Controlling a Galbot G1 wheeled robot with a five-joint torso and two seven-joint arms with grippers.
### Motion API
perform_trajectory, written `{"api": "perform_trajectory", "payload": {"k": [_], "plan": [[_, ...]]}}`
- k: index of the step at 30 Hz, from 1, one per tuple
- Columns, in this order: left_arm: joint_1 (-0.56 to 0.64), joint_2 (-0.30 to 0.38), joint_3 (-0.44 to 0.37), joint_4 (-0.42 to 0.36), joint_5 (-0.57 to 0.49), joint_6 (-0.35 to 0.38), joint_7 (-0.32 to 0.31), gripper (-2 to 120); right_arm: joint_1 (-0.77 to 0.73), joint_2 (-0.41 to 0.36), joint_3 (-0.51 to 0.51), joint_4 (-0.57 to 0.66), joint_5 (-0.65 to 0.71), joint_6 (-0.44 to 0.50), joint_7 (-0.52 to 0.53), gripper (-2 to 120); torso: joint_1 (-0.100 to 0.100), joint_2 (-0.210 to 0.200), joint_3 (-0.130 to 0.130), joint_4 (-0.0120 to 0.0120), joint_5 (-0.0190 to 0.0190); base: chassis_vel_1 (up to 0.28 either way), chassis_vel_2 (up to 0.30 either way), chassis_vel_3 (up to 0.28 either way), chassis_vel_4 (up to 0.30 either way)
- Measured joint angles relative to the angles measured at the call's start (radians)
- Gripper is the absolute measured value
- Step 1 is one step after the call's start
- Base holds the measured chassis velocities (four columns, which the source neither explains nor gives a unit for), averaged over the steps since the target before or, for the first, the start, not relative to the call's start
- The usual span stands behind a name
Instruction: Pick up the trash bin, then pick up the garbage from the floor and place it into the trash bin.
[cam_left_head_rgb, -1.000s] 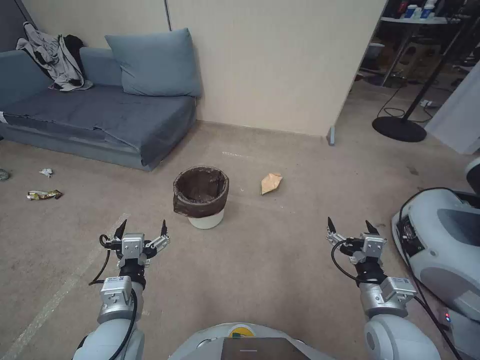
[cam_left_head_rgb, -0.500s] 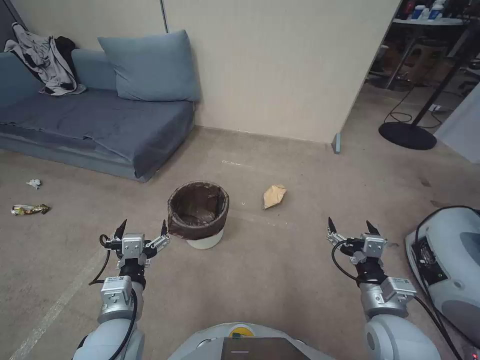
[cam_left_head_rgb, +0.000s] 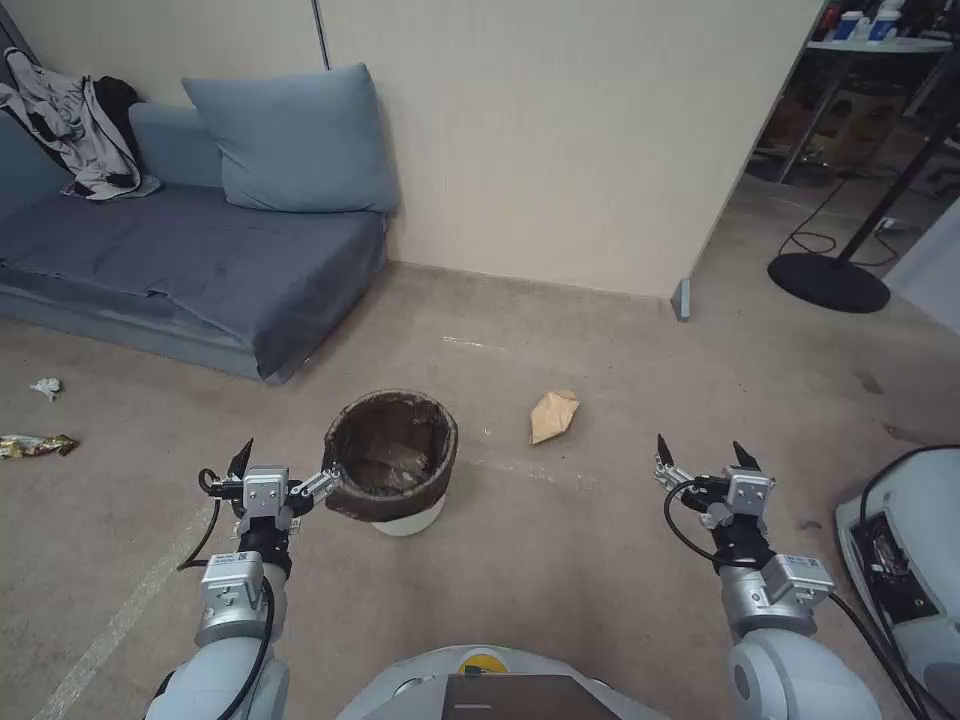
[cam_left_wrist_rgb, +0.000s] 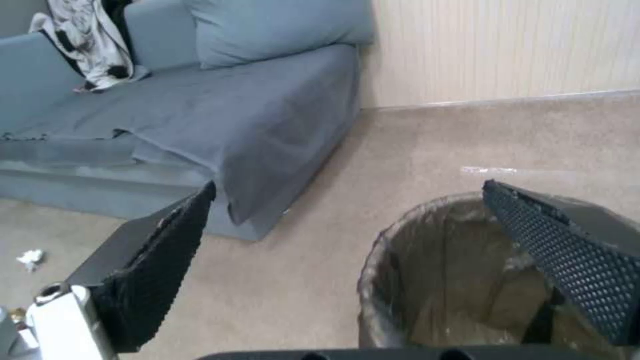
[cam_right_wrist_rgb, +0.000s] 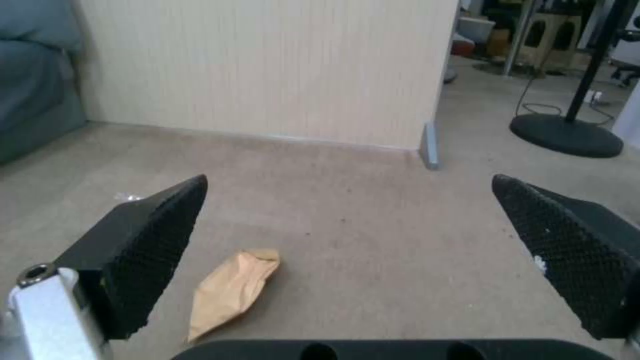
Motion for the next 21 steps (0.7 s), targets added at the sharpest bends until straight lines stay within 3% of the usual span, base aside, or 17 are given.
{"api": "perform_trajectory", "payload": {"k": [6,11,16,18,21], "plan": [[-0.004,0.008,0.001,-0.006,-0.034,0.022,-0.002,100,0.000,-0.003,-0.001,0.000,0.008,0.003,0.007,100,0.000,0.000,0.000,0.0003,0.0001,-0.121,0.114,0.132,-0.104],[-0.033,0.028,-0.006,-0.009,-0.093,0.086,-0.016,100,-0.002,-0.009,-0.002,-0.001,0.010,0.005,0.009,100,0.000,0.000,0.000,0.0002,0.0000,-0.034,0.078,0.042,-0.042],[-0.089,0.063,-0.017,-0.005,-0.154,0.184,-0.021,100,-0.003,-0.018,-0.006,-0.001,0.013,0.005,0.019,100,0.000,0.000,0.000,0.0003,0.0000,0.000,0.000,0.000,0.000],[-0.121,0.084,-0.020,0.000,-0.188,0.266,-0.023,100,-0.003,-0.025,-0.007,-0.001,0.018,0.002,0.024,100,0.000,0.000,0.000,0.0000,0.0001,0.000,0.000,0.000,0.000],[-0.141,0.095,-0.020,0.005,-0.208,0.309,-0.027,100,-0.003,-0.030,-0.006,-0.001,0.021,-0.001,0.028,100,0.000,0.000,0.000,0.0002,0.0000,0.000,0.000,0.000,0.000]]}}
